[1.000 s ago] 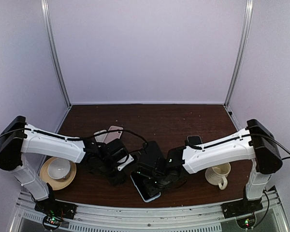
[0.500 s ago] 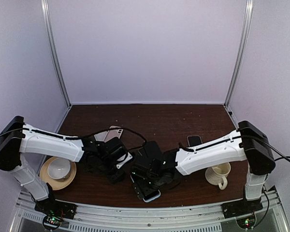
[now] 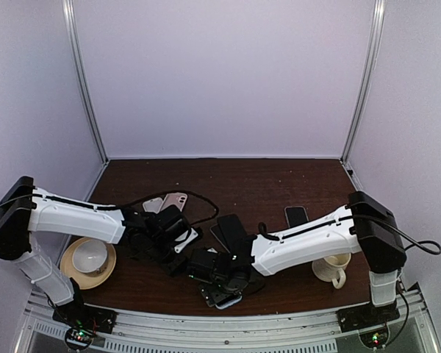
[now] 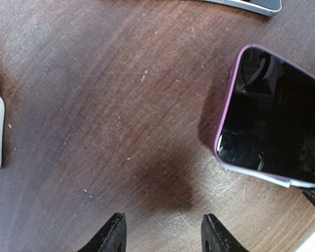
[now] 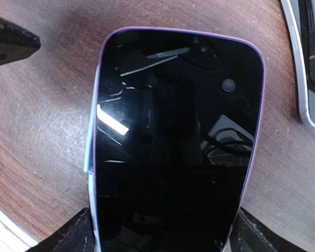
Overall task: Put the phone into the phone case
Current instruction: Pick up the phone with the phone case at the center of the board.
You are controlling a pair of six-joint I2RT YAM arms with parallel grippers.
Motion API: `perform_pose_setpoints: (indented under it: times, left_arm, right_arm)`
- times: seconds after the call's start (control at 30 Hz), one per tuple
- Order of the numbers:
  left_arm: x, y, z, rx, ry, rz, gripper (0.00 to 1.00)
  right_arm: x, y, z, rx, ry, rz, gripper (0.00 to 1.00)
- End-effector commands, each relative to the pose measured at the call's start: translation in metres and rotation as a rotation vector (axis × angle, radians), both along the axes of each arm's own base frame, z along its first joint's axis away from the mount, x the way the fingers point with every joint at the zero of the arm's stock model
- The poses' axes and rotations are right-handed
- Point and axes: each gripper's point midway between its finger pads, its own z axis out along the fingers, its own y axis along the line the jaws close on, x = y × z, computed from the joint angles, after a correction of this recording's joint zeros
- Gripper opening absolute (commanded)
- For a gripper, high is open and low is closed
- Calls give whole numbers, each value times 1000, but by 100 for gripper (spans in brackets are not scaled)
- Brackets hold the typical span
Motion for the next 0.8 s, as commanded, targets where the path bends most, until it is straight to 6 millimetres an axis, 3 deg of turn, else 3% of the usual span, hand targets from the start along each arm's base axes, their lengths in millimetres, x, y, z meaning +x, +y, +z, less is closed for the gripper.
perform_pose_setpoints:
  times: [0.0, 0.17, 0.43, 0.57, 0.77]
  left_arm:
    - [3, 2, 8, -20, -20, 19, 52]
    - [4, 1, 9, -20, -21, 16, 53]
    - [4, 1, 10, -23, -23, 14, 53]
    - [3, 0, 11, -29, -23, 12, 54]
    - [5, -3, 21, -66, -40, 10, 54]
  right_arm:
    - [-7, -27, -20, -146, -11, -6, 84]
    - [-4, -33, -16, -163, -33, -24, 80]
    - [-4, -26, -11, -131, -37, -12, 73]
    - [-3, -23, -6, -102, -46, -12, 60]
    - [5, -18, 12, -3, -108, -12, 54]
